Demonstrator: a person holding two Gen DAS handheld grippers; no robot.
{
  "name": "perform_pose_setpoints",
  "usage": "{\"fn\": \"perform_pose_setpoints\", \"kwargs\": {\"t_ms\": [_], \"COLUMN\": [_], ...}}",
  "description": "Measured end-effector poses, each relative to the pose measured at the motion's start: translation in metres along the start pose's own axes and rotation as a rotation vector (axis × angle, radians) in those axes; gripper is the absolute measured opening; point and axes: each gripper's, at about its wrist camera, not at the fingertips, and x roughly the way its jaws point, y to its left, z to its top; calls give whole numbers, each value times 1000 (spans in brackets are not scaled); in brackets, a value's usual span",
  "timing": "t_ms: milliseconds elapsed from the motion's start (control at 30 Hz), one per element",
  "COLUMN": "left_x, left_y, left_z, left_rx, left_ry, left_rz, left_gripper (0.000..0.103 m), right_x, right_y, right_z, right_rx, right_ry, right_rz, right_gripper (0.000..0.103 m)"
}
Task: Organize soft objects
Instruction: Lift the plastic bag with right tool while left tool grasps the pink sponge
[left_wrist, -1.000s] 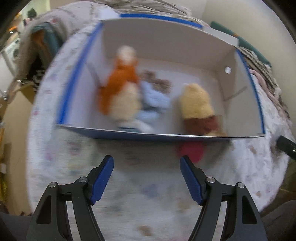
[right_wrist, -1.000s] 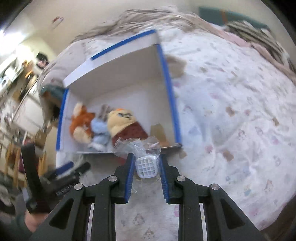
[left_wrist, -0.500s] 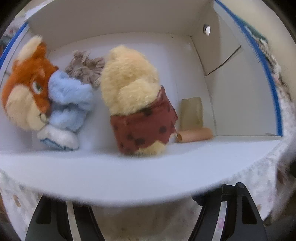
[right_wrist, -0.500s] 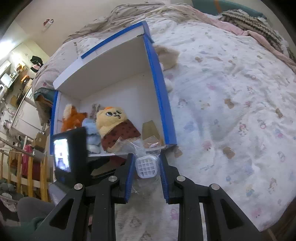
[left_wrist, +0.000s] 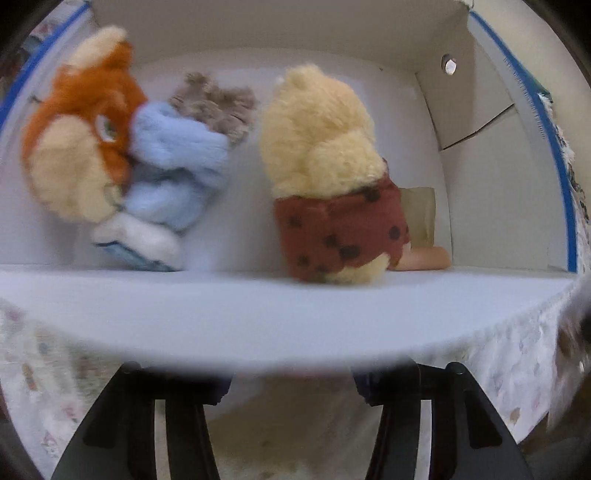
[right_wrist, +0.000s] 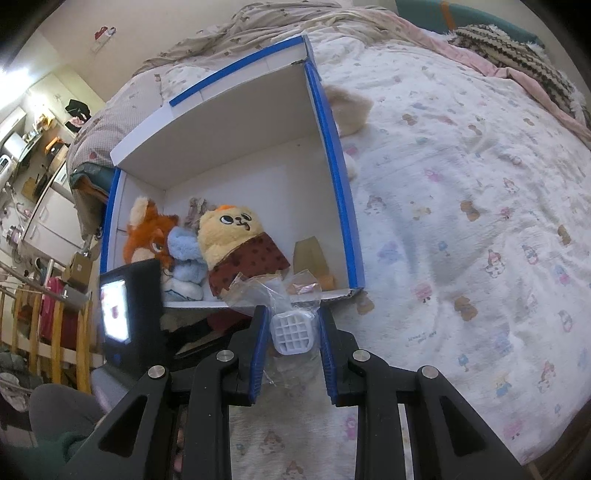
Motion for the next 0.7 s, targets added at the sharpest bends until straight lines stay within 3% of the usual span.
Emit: {"fn": "perform_pose_setpoints", "kwargs": {"t_ms": [333,467,700], "left_x": [-53,-84,-144], "left_y": [42,58,75], "left_z": [-17,-23,-29], "left_rx": [-44,-19,-43], "left_ry": [-40,-101,-225], "left_rz": [0,30,46], "left_gripper": [48,48,49], "right_x": [7,6,-13], "right_y": [16,25,47], "right_z": [-5,-8,-10], "right_rx": [-38,-57,-115], "right_ry": [11,2,-99], "right_rz": [-5,0,8], "right_gripper": [28,28,28]}}
